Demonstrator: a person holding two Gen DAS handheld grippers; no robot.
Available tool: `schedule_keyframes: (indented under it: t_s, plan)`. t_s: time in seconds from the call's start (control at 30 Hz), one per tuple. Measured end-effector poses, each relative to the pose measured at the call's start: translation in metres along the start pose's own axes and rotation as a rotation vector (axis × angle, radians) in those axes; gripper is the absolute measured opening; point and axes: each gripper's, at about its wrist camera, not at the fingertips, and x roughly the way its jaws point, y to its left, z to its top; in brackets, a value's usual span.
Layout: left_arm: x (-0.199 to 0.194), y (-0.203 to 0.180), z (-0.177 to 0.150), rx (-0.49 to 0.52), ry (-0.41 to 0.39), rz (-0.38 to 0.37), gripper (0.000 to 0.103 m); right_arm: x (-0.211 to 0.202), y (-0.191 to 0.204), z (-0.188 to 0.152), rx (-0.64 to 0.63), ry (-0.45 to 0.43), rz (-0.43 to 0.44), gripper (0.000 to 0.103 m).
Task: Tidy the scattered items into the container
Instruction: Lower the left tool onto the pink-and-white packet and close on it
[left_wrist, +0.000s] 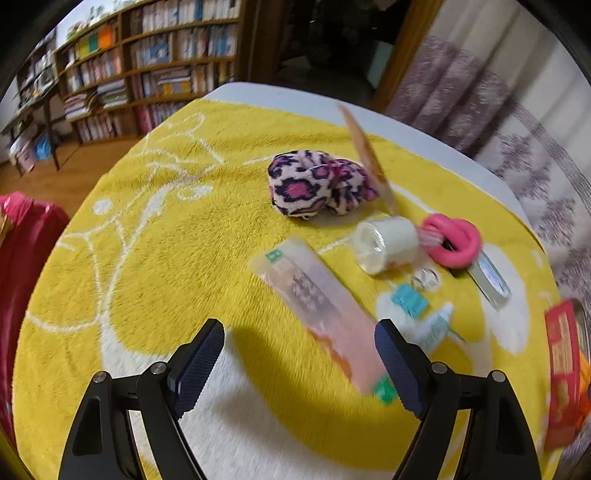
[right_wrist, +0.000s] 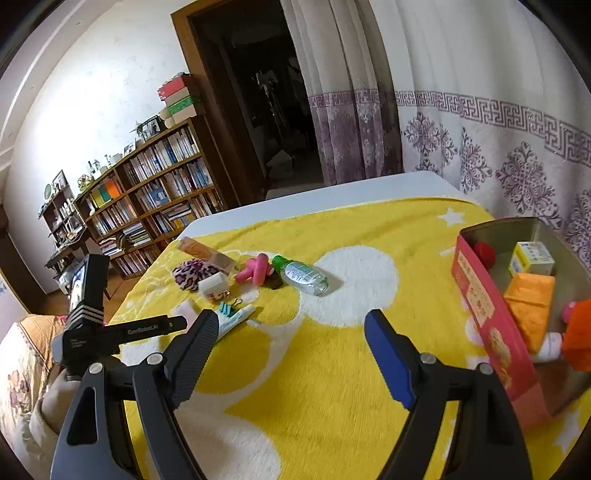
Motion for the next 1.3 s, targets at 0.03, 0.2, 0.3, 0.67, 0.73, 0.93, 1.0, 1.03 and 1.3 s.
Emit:
schedule_keyframes:
  t_s: [0.03,0.2,0.3,0.67,0.73,0.93,1.0,1.03,1.3]
  plan:
    - [0.004,-0.001,0.002,-0.008,0.001,0.006,0.085,0.004,-0.003,0.001,0.004,0.004,0.001,0.084]
    - [0.016,-0.010,0.004,0.036,-0.012,0.089,0.085,0.026,-0.012,0.002,0.021,0.049,0.006,0.084]
    - [0.017,-0.015,0.001,0.097,-0.027,0.114,0.086,0.036,-0.016,0.004,0.030,0.068,0.006,0.084]
    - [0.001,0.019,0.003,0.247,-0.003,0.105,0.086,0.045,-0.002,0.008,-0.020,0.091,-0.030,0.084]
    - [-0.001,0.026,0.002,0.229,0.011,0.074,0.086,0.046,0.002,0.008,-0.028,0.095,-0.031,0.084]
    - [-0.003,0.020,-0.007,0.247,0.026,0.010,0.086,0.046,0.017,0.002,-0.071,0.109,-0.026,0.084]
    - [-0.005,0.020,-0.010,0.239,0.031,-0.007,0.086,0.046,0.018,0.000,-0.069,0.112,-0.025,0.084]
    - [-0.006,0.019,-0.012,0.238,0.028,-0.010,0.086,0.046,0.017,0.000,-0.064,0.114,-0.024,0.084]
    - [-0.003,0.001,-0.018,0.354,-0.002,-0.104,0.086,0.042,0.011,-0.006,-0.039,0.117,-0.017,0.084]
